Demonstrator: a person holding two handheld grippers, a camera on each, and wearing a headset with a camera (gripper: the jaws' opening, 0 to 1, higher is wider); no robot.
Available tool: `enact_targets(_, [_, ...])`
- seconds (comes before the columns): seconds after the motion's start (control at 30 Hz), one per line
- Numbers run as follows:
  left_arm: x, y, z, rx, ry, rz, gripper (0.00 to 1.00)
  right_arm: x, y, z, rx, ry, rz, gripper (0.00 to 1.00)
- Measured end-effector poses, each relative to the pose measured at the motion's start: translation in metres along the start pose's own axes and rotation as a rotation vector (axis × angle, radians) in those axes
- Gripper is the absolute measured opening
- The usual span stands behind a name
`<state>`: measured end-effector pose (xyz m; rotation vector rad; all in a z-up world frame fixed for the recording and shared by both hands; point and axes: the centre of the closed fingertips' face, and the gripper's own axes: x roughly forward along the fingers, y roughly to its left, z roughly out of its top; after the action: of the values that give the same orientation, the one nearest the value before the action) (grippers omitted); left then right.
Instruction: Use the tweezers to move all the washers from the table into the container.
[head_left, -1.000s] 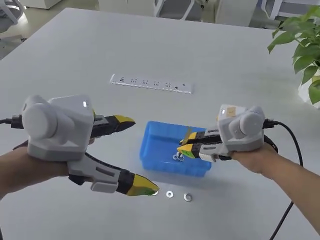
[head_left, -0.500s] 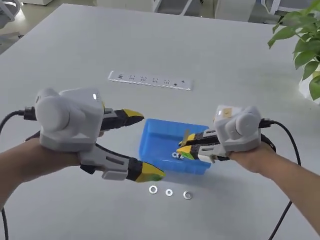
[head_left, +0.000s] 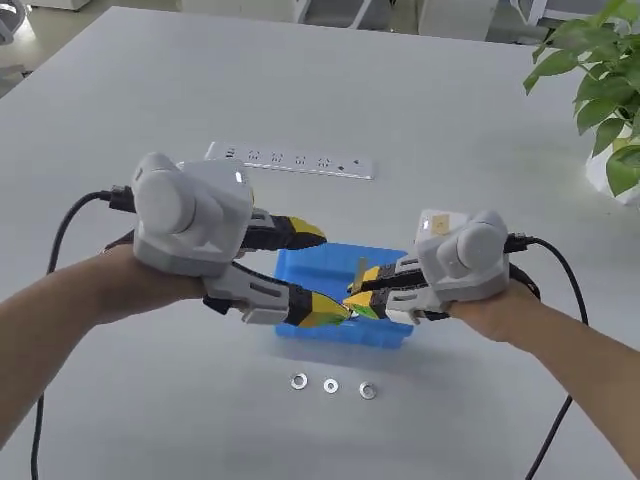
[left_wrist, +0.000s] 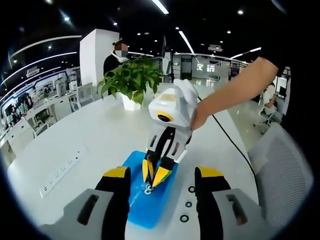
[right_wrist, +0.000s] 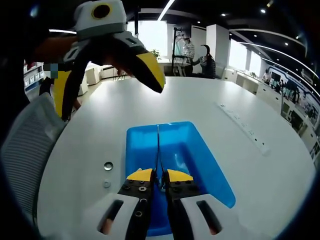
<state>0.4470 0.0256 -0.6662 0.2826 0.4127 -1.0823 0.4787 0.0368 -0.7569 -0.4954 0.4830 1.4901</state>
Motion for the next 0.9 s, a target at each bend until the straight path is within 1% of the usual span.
enact_targets(0.1, [0.006, 0.001, 0.000, 0.010, 0.006, -0.015, 0.53, 0.000, 0.000, 0.000, -0.004, 0.002, 0.001, 0.09])
enact_targets(0.17, [0.011, 0.003, -0.002, 0.017, 0.017, -0.021, 0.51, 0.000, 0.000, 0.000, -0.009, 0.005, 0.002, 0.09])
enact_targets(0.33, [0.020, 0.009, -0.007, 0.026, 0.027, -0.043, 0.37, 0.001, 0.000, 0.000, -0.023, 0.007, 0.006, 0.09])
enact_targets(0.4, [0.023, 0.011, -0.010, 0.029, 0.040, -0.052, 0.32, 0.002, 0.000, 0.000, -0.031, 0.009, 0.008, 0.09])
enact_targets(0.47, [0.026, 0.010, -0.011, 0.064, 0.052, -0.071, 0.28, 0.002, 0.001, 0.000, -0.039, 0.010, 0.011, 0.09])
enact_targets(0.53, [0.028, 0.010, -0.012, 0.069, 0.061, -0.082, 0.26, 0.002, 0.001, 0.000, -0.043, 0.009, 0.014, 0.09])
enact_targets(0.6, [0.030, 0.011, -0.013, 0.092, 0.072, -0.095, 0.23, 0.002, 0.002, 0.000, -0.046, 0.010, 0.016, 0.09])
enact_targets(0.73, [0.037, 0.014, -0.014, 0.104, 0.084, -0.109, 0.21, 0.002, 0.003, 0.000, -0.055, 0.014, 0.021, 0.09])
enact_targets(0.9, [0.042, 0.012, -0.014, 0.125, 0.094, -0.134, 0.16, 0.002, 0.005, -0.001, -0.065, 0.016, 0.026, 0.09])
